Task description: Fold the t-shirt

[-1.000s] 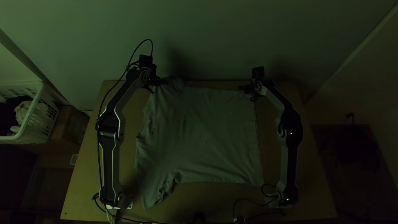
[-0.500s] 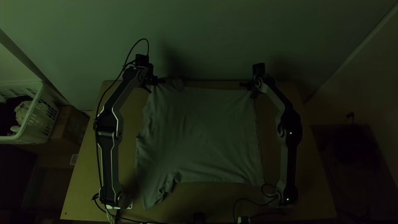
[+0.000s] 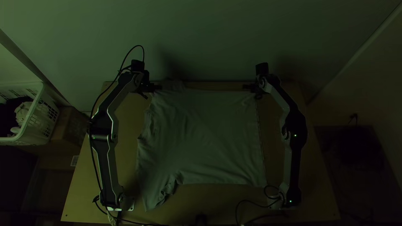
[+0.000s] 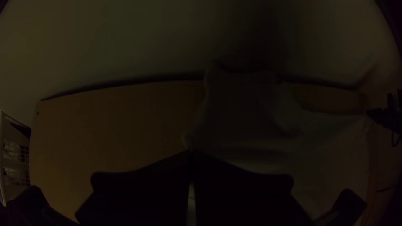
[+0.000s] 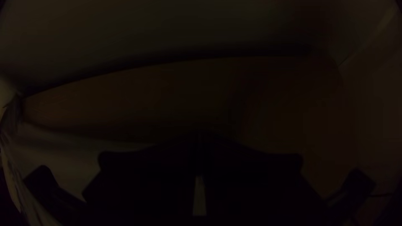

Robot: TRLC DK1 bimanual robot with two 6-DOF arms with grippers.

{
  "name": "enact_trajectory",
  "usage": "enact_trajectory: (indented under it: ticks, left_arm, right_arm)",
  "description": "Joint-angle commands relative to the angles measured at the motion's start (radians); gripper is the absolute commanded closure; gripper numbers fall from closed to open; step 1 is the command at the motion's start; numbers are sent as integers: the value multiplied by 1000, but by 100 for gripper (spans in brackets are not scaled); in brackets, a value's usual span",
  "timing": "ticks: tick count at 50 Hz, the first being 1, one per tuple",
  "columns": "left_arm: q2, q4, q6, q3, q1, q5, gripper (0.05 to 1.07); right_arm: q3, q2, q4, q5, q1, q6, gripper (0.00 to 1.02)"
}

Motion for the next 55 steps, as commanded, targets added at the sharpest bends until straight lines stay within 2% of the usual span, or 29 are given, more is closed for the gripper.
enact_trajectory:
  ticks: [1, 20, 55]
  left_arm:
    - [-88, 21, -12, -73, 10, 6, 105]
    - [-247, 71, -17, -279, -6, 6, 105]
    - [-577, 151, -38, -721, -26, 4, 105]
  right_arm:
    - [-48, -90, -10, 20, 3, -11, 99]
    - [-255, -259, -9, 23, 8, -22, 99]
    - [-760, -625, 88, 34, 63, -23, 99]
